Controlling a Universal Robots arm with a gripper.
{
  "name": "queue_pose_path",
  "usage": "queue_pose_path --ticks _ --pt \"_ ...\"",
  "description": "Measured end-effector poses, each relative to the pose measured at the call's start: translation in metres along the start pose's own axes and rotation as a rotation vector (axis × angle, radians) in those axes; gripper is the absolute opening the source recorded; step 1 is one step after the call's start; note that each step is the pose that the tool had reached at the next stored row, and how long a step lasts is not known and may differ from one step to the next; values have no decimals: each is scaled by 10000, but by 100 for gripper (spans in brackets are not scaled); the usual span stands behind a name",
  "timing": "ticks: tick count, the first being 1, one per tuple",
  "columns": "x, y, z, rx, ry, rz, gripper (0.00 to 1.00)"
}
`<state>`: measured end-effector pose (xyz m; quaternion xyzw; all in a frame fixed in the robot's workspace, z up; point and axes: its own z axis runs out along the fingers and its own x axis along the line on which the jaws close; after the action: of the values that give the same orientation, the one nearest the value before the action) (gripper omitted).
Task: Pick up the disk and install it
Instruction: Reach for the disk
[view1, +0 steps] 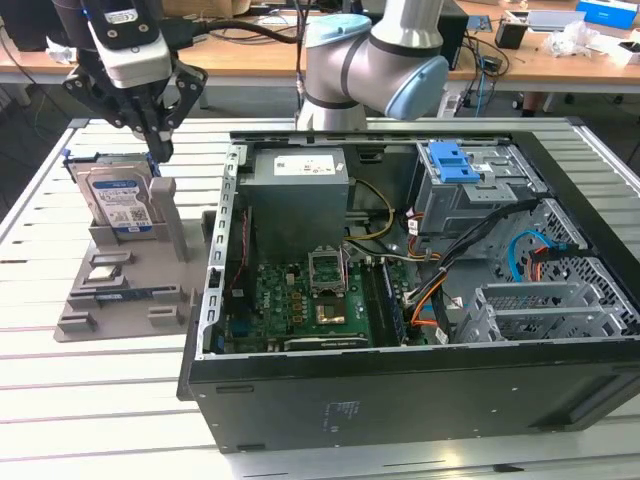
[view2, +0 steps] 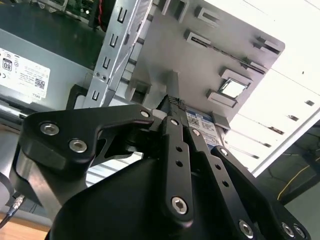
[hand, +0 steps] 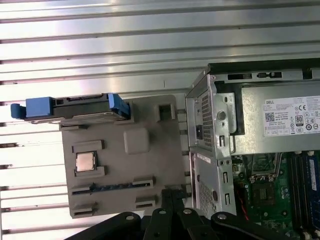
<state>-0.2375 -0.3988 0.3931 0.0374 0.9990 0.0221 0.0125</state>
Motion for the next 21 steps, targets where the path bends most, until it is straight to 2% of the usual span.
queue_pose_path --ticks 6,7,10,13,17,21 --pt "156 -12 -4 0 0 0 11" --pt "219 -16 -5 0 -1 0 11" --pt "314 -24 -8 0 0 -1 11" --pt "372 -28 -10 0 0 0 11" --pt "547 -41 -14 0 0 -1 11" --pt "630 -47 -16 0 -1 0 11"
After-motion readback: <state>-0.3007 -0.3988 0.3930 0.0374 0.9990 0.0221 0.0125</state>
